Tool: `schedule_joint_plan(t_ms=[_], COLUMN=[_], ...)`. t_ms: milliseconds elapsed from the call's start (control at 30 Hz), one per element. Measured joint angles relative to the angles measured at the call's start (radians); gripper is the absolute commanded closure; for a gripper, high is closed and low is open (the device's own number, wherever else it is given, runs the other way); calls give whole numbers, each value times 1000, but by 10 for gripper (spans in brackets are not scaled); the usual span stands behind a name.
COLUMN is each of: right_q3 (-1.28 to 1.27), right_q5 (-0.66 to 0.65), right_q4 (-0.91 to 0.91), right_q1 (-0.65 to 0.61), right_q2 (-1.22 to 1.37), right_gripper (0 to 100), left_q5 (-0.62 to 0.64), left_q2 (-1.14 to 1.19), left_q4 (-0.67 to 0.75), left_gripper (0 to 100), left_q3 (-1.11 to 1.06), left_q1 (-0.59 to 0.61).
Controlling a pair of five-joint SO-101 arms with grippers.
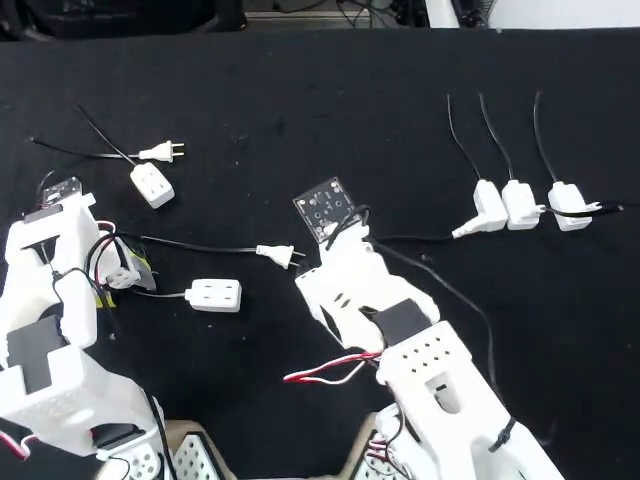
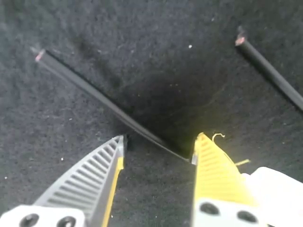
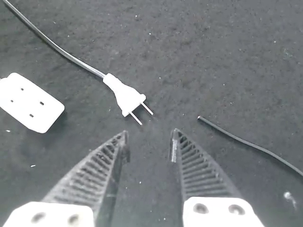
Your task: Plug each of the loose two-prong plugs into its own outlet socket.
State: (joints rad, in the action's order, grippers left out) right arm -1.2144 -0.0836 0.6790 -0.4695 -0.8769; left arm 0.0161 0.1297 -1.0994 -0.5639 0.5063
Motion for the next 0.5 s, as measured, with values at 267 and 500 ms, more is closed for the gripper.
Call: schedule_joint_plan(t_ms=[267, 500], right_q3=[-20, -44], right_q5=[0, 0], right_q4=[-2, -52], right_q1=[0, 0], right_q2=[0, 0], right_gripper=[864, 864], left_q5=[-72, -204], left_q2=[-11, -153], left_q4=[-100, -103], left_gripper=[770, 770], left_q3=[0, -147], left_q1=[21, 180])
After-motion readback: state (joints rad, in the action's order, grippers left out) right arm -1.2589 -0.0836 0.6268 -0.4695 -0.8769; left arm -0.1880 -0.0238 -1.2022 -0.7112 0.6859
